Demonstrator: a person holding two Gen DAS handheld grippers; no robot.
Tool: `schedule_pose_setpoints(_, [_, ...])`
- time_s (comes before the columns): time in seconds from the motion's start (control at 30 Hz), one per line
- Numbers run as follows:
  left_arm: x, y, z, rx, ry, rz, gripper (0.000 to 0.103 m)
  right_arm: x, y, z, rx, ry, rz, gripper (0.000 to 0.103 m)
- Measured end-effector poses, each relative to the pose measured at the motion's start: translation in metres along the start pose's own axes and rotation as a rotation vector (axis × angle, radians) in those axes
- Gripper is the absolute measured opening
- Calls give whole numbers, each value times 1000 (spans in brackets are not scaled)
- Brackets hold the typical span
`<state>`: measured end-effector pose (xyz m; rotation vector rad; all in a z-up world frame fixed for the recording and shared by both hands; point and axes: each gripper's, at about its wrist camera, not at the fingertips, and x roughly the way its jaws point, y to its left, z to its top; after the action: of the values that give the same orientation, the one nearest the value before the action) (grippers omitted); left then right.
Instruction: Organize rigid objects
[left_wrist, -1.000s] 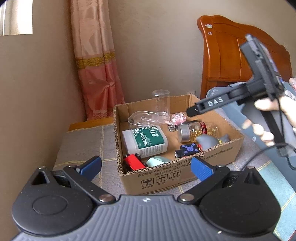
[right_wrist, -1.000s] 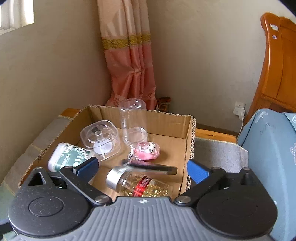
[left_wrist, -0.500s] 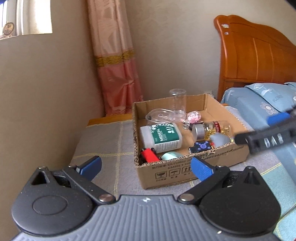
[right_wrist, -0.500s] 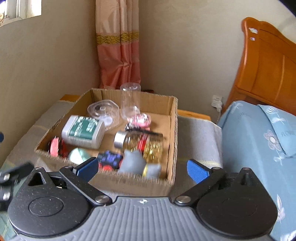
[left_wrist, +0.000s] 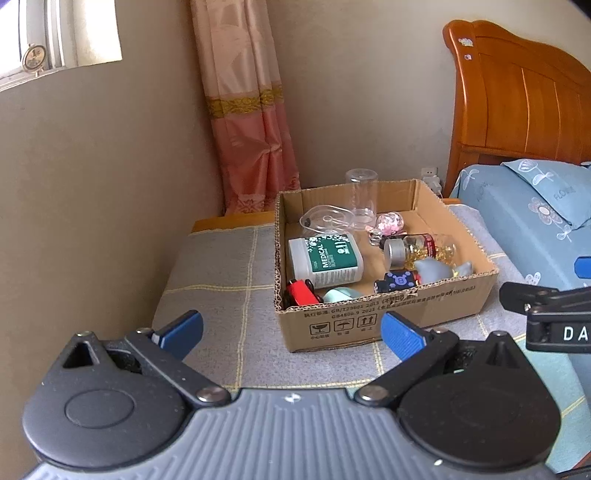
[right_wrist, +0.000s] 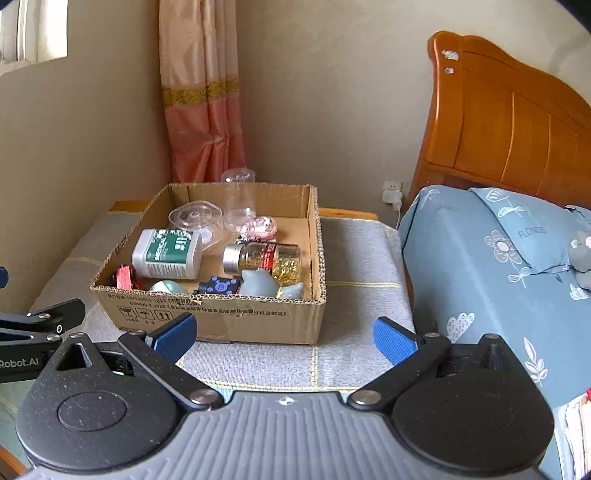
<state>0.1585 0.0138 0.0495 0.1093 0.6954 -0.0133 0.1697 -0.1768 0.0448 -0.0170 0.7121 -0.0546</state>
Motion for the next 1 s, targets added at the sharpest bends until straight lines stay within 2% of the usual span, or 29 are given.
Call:
schedule_pose_setpoints(0.33, [-6, -4, 3, -15, 14, 22, 102, -16, 0, 0, 13, -38, -17, 103])
schedule_pose_setpoints(1.0, [-2, -6, 2, -19, 34, 34, 102, -15, 5, -3, 8, -29, -15, 103])
